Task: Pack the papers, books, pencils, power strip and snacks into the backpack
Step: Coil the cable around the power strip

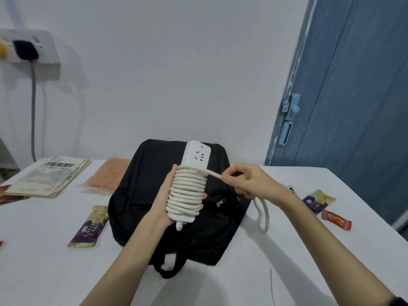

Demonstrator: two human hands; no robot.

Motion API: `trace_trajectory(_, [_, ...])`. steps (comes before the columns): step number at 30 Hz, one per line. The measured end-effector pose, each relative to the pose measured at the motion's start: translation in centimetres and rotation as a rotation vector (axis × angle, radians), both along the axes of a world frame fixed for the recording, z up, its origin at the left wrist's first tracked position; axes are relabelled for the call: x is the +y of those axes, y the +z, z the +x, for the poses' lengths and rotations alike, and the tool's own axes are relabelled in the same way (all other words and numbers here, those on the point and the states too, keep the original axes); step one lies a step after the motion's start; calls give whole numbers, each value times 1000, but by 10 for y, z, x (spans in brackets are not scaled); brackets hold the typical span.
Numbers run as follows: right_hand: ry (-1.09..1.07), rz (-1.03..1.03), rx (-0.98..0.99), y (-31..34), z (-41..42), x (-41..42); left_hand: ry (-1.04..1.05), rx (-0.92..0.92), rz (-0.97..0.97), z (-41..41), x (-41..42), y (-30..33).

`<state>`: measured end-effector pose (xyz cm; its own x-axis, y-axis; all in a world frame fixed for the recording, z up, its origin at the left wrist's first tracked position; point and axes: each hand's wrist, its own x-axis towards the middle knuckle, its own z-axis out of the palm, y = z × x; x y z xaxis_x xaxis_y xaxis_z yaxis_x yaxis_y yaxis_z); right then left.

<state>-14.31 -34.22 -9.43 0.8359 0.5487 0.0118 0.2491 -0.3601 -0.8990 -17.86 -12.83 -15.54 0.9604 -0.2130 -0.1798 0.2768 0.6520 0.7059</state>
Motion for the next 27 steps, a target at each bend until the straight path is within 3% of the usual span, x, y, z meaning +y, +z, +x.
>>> trace_trajectory(5, [81,94,218,-2,13,-39,18,-38,-14,0,17,2])
trace_trajectory(10, [-147,-19,73,-11,18,-26,-256,-70,88,-10,15,10])
trace_trajectory(13, [-171,-152,-10,-12,19,-13,-300,-83,246,-17,14,17])
trace_trajectory(17, [-129,-207,-49,4,16,5,-303,-334,756,-18,15,21])
trace_trajectory(20, [-14,-319,-172,20,4,26,-223,-348,948,-15,10,13])
trace_trajectory(23, [124,-442,-264,22,-13,43,-13,-310,836,-10,5,-3])
trace_trajectory(27, [200,-414,-264,10,-21,48,105,-287,663,-12,0,-8])
